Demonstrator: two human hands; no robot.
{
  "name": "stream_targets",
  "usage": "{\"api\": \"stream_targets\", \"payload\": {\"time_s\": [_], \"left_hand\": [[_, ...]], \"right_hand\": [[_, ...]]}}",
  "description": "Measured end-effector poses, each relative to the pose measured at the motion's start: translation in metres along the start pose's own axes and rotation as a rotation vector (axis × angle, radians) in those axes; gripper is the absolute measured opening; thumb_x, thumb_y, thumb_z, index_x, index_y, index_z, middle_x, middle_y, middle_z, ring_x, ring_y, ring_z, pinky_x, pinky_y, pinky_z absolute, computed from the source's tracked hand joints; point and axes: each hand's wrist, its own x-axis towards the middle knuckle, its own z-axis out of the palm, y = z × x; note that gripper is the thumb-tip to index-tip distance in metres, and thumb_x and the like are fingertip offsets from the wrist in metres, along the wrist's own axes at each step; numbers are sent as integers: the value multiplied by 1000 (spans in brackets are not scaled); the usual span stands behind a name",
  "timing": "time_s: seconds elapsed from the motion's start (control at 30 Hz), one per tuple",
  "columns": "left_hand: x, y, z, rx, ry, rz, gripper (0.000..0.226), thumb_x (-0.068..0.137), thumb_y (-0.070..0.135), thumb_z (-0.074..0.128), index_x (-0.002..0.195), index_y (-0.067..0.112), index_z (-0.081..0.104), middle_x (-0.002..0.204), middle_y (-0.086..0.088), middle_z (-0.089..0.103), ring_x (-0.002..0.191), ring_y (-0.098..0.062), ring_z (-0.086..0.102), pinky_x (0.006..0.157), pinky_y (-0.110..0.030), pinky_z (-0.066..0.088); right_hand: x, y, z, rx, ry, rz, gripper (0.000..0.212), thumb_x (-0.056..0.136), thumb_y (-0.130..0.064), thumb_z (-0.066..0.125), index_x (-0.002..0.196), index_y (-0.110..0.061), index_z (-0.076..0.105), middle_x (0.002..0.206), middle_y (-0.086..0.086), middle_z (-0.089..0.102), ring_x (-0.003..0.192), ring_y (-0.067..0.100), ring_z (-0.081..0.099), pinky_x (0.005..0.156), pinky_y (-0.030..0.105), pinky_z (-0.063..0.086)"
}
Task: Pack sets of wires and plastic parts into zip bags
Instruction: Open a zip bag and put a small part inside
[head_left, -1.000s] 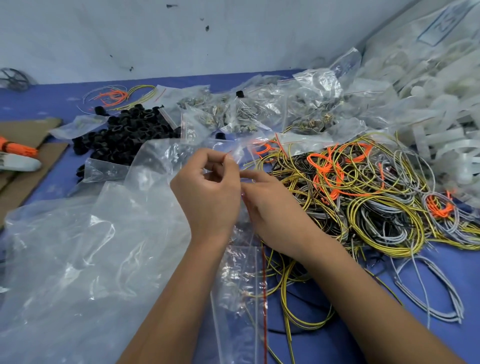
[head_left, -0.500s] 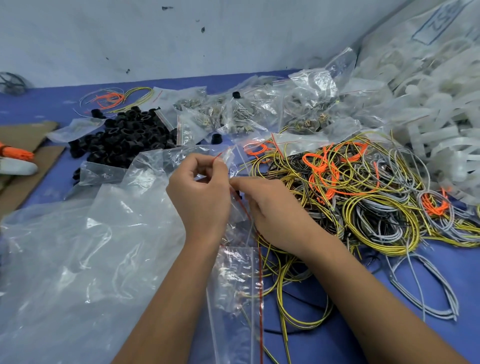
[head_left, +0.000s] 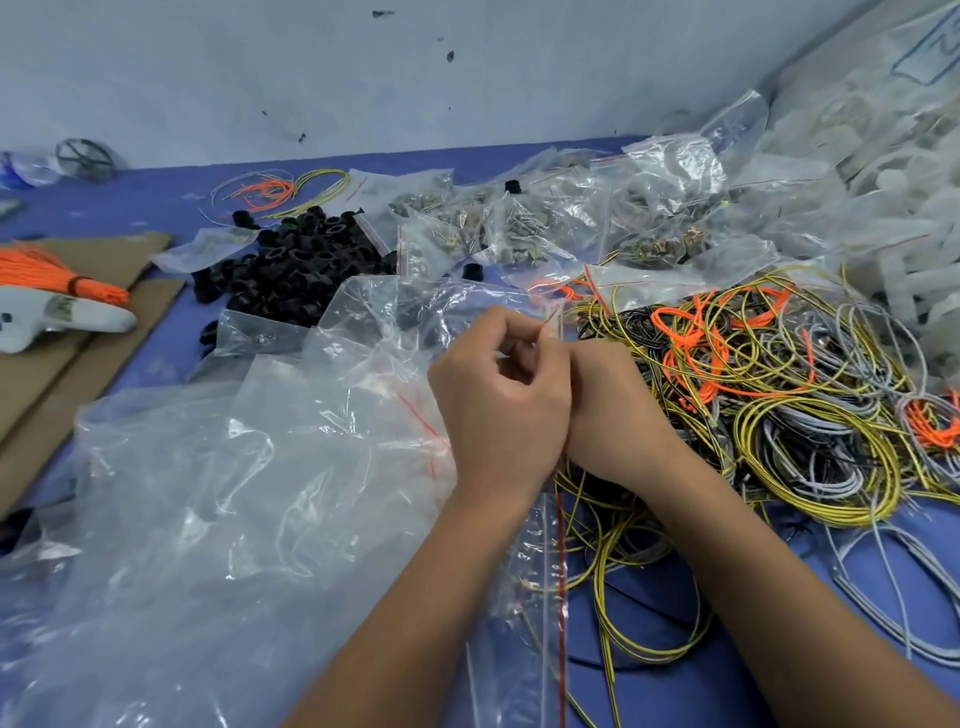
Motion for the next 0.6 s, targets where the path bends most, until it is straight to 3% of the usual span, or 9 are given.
{"api": "stream_targets", "payload": {"time_s": [0.1,0.13,0.23,0.3,0.4,0.5,0.6], "left_hand": [[0,1,0,-31,15,-48,15,84,18,68,70,20,64,59,12,57,55,-9,56,54,-32,52],[0,2,0,-44,17,-64,15,84,17,68,70,18,65,59,11,58,56,-9,57,54,-31,52],[-1,3,1,-59,22,-101,15,86,14,72,71,14,66,62,6,63,60,-11,60,59,-31,53],[-3,5,1,-49,27,-90,16,86,13,72,71,14,66,61,5,63,59,-12,60,58,-29,51],[-4,7,0,-47,51,-51,16,84,14,71,70,16,65,60,8,60,59,-11,59,57,-27,49],[-4,9,-1,-52,82,-21,17,85,15,70,70,16,63,58,11,55,55,-9,54,55,-30,47],[-3,10,-3,-68,112,46,13,87,19,67,74,17,63,61,10,56,55,-15,56,53,-34,47]], "right_hand": [[1,-1,2,84,58,25,33,80,5,68,69,-26,68,60,-5,66,62,0,54,54,30,48],[2,-2,3,132,69,35,32,83,5,69,71,-25,70,63,-8,68,63,-1,57,55,29,48],[3,1,8,428,115,73,17,92,3,68,92,-11,78,84,-5,78,80,6,72,68,27,55],[2,0,9,641,45,92,18,94,6,64,103,-4,75,93,0,79,88,11,74,73,22,56],[0,-5,9,845,-122,120,24,97,3,59,102,-14,76,93,-1,77,89,10,72,71,20,55],[3,-10,8,1138,-112,295,19,93,-12,63,96,-16,81,92,5,78,83,13,74,67,21,58],[2,-19,3,1396,-263,428,25,90,-32,62,98,-19,81,98,2,77,90,11,73,78,22,59]]}}
